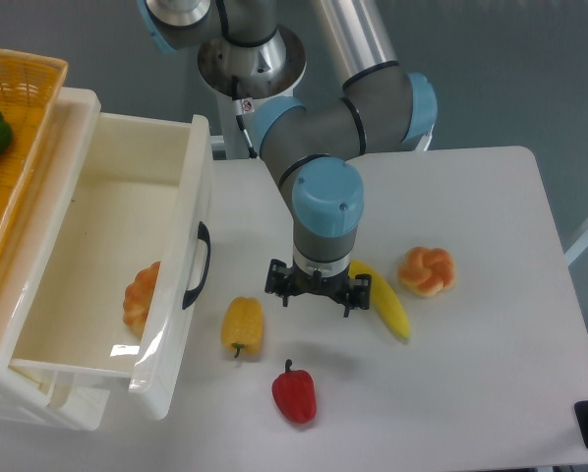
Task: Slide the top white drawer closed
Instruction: 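Lower the gripper beside the open drawer's front panel near the handle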
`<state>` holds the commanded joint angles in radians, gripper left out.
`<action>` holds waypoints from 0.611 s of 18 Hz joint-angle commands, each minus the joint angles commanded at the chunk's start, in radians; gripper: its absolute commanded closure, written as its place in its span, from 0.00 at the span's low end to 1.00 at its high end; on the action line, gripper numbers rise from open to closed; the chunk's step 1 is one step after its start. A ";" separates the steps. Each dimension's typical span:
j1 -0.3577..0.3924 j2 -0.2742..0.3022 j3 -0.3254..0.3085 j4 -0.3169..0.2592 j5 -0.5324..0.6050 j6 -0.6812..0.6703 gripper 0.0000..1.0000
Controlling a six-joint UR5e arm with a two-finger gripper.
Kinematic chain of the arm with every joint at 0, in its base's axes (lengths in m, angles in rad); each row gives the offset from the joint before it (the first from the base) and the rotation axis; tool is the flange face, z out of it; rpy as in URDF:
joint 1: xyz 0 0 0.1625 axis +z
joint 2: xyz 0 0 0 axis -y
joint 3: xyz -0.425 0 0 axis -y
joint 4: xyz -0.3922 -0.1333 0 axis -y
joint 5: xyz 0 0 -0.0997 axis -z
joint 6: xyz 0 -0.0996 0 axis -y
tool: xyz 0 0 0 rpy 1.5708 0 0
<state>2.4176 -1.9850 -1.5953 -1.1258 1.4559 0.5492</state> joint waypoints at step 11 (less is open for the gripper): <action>-0.034 0.008 -0.002 -0.026 -0.052 -0.057 0.00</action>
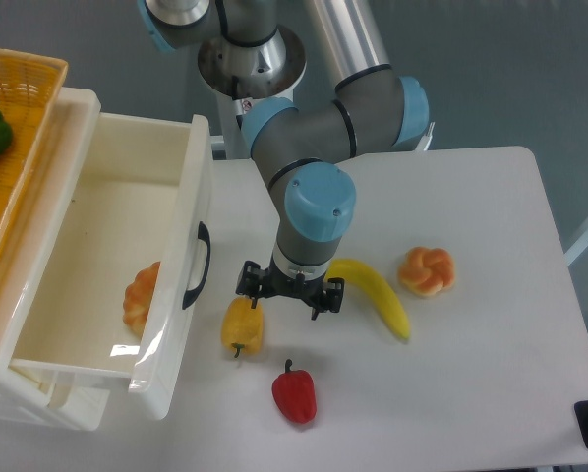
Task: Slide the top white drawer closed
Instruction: 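Lower the gripper beside the open drawer's front panel near the handle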
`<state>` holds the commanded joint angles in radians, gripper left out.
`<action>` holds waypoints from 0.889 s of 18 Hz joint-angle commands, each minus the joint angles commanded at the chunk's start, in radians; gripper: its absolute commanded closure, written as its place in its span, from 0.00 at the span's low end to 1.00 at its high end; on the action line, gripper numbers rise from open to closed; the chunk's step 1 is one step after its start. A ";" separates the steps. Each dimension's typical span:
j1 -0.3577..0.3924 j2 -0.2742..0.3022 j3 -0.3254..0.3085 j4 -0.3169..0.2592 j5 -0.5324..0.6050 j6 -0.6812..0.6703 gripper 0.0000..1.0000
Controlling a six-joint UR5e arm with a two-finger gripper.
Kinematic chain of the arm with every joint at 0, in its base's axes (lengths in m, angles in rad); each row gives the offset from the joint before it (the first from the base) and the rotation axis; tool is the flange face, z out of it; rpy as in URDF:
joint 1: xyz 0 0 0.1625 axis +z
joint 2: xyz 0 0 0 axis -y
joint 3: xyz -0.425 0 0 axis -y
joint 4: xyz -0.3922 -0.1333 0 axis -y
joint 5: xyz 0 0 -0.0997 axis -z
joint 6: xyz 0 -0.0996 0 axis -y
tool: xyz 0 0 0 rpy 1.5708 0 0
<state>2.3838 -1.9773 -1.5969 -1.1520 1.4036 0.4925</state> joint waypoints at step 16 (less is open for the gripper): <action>-0.018 0.012 -0.002 -0.025 -0.014 -0.003 0.00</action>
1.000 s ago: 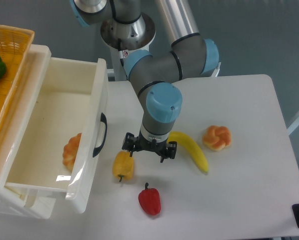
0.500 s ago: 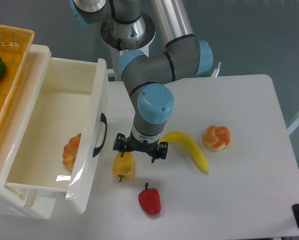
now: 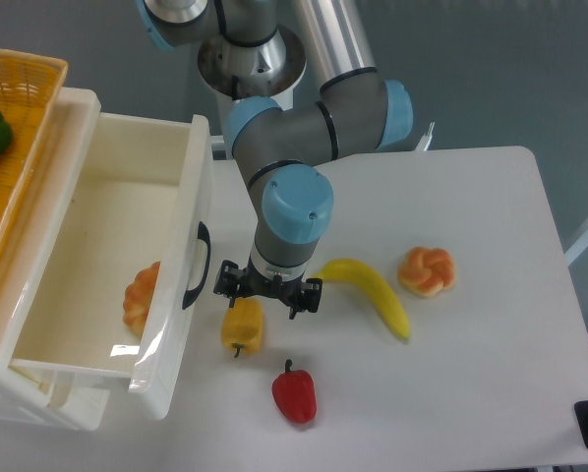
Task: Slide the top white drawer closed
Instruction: 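Lower the gripper beside the open drawer's front panel near the handle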
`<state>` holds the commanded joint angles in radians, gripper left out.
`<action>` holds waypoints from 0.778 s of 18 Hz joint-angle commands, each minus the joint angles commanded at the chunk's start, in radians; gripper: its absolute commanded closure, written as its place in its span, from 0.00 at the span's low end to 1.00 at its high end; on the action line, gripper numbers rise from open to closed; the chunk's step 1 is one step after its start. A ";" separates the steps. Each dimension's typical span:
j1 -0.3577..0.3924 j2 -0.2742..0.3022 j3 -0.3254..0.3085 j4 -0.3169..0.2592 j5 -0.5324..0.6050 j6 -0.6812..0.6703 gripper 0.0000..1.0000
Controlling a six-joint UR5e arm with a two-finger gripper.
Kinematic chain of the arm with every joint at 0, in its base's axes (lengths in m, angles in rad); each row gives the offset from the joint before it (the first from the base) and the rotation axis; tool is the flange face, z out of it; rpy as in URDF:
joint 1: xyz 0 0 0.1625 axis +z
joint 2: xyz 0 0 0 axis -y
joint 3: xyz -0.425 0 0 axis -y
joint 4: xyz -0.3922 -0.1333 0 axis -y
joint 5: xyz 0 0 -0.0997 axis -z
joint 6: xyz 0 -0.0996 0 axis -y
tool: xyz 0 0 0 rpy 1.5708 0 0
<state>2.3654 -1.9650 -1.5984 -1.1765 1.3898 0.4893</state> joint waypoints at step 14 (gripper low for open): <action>-0.005 0.015 0.000 -0.017 -0.012 0.000 0.00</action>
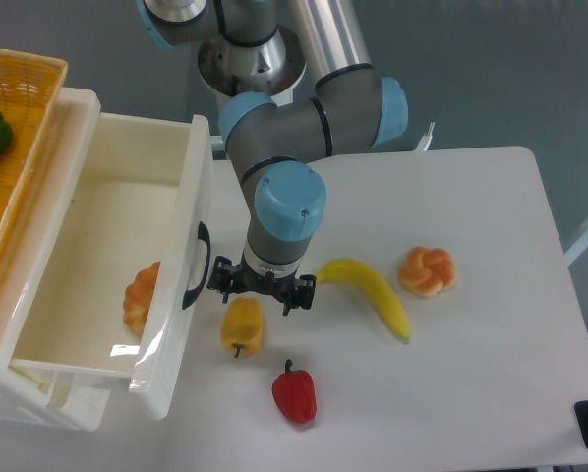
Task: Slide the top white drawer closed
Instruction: 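Lower the gripper beside the open drawer's front panel near the handle, then push the drawer front with the gripper, sliding the drawer into the cabinet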
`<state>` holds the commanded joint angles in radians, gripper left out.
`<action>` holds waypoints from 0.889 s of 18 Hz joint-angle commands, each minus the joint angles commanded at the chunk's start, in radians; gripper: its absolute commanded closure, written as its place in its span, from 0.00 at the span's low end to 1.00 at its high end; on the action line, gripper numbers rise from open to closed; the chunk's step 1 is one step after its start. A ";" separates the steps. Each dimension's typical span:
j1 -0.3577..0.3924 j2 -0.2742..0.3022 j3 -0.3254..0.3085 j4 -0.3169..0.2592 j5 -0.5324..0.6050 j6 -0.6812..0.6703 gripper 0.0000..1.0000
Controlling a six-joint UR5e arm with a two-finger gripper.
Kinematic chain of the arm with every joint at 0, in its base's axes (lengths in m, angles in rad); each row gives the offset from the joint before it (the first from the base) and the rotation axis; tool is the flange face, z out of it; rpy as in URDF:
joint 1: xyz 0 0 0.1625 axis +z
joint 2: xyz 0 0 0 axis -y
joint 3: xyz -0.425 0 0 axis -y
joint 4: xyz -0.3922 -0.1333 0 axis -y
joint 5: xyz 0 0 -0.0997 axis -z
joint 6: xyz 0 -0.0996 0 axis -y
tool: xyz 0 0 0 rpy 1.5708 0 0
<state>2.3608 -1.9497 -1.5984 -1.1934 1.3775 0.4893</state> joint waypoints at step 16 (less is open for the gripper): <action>-0.040 0.009 -0.002 -0.006 -0.011 -0.002 0.00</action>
<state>2.3209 -1.9405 -1.5999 -1.1996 1.3668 0.4878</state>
